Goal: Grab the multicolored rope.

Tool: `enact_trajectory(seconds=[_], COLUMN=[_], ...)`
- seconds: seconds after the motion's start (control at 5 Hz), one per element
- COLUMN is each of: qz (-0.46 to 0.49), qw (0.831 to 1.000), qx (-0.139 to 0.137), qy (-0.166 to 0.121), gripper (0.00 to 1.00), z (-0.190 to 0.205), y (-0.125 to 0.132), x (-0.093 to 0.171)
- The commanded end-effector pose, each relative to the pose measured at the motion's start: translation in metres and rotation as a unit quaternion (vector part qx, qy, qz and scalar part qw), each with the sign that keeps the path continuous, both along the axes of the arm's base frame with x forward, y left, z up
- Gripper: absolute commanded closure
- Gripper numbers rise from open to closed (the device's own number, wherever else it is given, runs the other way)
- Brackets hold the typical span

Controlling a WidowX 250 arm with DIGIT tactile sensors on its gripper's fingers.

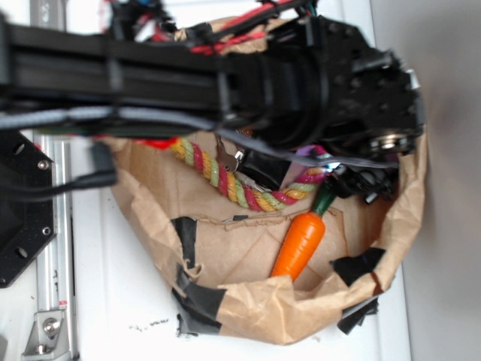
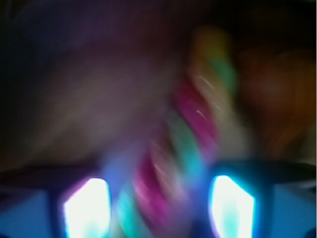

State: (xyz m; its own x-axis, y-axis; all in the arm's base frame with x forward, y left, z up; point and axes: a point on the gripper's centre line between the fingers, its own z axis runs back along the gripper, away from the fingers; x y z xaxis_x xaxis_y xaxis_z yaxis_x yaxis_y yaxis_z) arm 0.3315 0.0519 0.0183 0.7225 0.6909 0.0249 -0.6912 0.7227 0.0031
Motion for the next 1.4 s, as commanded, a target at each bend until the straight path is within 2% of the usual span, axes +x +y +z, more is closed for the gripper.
enact_trajectory(seconds=[0.0, 0.2, 0.4, 0.6, 0.8, 1.0, 1.2], qz=[-0.056, -0.137, -0.256, -0.308, -0.274, -0.267, -0.258], qw=[0.995, 0.989, 0.965, 0.949, 0.96, 0.962, 0.965], qx=[-0.086, -0.048, -0.024, -0.002, 0.061, 0.048, 0.034], qy=[-0.004, -0.022, -0.051, -0.062, -0.014, -0.023, -0.028], gripper=[1.0, 1.0, 1.0, 1.0, 1.0, 1.0, 1.0], z=[0.002, 0.017, 0.047, 0.096, 0.14, 0.168, 0.177], y=[-0.002, -0.015, -0.028, -0.032, -0.023, -0.013, -0.011], x=[-0.015, -0.023, -0.029, -0.035, -0.027, -0.028, -0.031])
